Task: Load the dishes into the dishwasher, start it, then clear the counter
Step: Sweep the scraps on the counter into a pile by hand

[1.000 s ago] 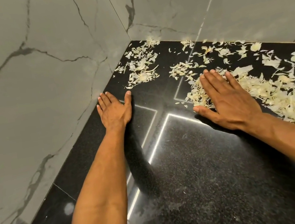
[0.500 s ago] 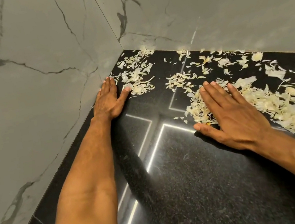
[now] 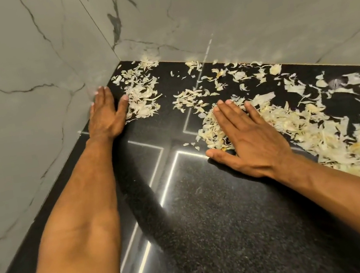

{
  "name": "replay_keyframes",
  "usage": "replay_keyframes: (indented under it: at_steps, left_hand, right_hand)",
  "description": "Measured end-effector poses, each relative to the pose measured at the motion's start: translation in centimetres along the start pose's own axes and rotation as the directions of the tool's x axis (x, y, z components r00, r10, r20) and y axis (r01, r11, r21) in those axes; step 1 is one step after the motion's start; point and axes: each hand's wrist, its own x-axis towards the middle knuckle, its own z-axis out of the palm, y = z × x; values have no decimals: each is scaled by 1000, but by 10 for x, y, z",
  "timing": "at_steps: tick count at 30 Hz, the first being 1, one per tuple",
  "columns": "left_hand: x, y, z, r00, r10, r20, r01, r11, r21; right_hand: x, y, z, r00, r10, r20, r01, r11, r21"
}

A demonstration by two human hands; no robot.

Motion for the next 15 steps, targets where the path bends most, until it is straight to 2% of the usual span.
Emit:
replay_keyframes:
  at_steps: [4,7,9,10,12,15]
  left_hand:
    - [4,5,2,996,36,86,-45,994,97]
    - [-7,15,1,953,264,149,-280,954,107]
    - [-12,23,3,929,349,125,-358,931,63]
    - [-9,25,4,942,326,81,-330,943,42]
    - [0,24,5,983,185,1,-185,982,28]
    - [16,16,6,999,2,33,-4,999,54]
  right_hand:
    - [1,-1,0,1000,-12,7,12,1000,-4]
    - [0,-1,-1,1000,-13,7,13,1000,-4]
    - [0,0,-1,1000,-10,4,10,1000,-3]
    - [0,0,0,1000,-6,0,6,1000,0]
    - [0,0,1,1000,-3,-2,3,1000,3]
    - [0,2,2,1000,-3,-4,3,1000,15]
